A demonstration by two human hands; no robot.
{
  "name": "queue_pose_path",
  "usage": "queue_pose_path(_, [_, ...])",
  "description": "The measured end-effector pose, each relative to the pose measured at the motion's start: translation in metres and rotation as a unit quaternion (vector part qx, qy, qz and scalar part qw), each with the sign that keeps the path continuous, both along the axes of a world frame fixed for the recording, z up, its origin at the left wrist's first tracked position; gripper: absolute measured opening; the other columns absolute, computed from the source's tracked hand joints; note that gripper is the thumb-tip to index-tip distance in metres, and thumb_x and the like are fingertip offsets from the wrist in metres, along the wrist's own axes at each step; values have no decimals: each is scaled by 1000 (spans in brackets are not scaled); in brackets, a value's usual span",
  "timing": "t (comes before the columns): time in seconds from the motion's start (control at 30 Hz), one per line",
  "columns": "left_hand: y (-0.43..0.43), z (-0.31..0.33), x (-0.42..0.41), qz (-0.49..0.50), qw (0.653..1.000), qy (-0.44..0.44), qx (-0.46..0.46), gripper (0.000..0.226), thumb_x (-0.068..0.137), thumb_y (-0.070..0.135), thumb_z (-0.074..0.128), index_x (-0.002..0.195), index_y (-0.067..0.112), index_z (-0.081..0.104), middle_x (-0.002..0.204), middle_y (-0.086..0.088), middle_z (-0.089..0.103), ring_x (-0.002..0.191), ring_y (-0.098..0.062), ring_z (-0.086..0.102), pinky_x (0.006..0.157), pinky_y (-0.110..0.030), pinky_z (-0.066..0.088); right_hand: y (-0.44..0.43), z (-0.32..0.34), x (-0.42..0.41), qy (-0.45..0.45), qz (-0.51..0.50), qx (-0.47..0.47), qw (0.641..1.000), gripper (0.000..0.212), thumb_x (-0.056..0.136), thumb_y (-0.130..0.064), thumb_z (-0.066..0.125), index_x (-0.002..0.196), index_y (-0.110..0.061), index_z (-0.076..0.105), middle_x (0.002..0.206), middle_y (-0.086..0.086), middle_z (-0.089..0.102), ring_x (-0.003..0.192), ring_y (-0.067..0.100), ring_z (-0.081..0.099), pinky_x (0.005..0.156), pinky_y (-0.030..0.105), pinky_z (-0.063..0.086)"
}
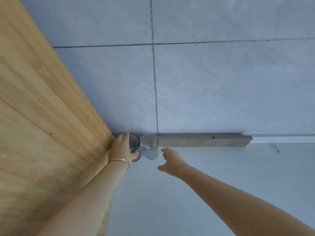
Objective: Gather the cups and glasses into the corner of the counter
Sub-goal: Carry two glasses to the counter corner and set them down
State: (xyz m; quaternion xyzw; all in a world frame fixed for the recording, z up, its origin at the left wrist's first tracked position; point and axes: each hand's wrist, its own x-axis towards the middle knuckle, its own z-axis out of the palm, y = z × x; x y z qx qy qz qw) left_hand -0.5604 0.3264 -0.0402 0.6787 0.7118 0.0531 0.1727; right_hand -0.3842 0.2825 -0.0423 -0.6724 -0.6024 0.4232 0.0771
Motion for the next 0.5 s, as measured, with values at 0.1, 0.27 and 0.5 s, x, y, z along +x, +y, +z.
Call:
queue_pose_path(0.1, [-24,12,17,-43,990,117,68,79,82,35,66,144,7,27,153,-15,24,140,-29,27,115,-36,23,-35,6,36,-39,78,-64,994,46,85,-23,63,129,-13,52,130,5,56,113,20,58,95,29,45])
queue_pose_path(0.27, [-80,30,75,-131,990,56,9,16,86,22,54,100,20,60,108,-5,60,108,-28,57,84,-34,46,-94,13,108,-153,131,-97,975,42,88,-23,56,129,-15,51,120,7,66,115,19,56,94,33,44])
queue_pose_path(0.5, [-143,26,210,-212,965,-26,-149,20,86,20,50,68,29,48,92,3,58,92,-19,62,87,-31,51,-173,25,246,-194,43,-95,975,42,89,-27,53,130,-17,50,131,4,56,123,21,50,100,36,42])
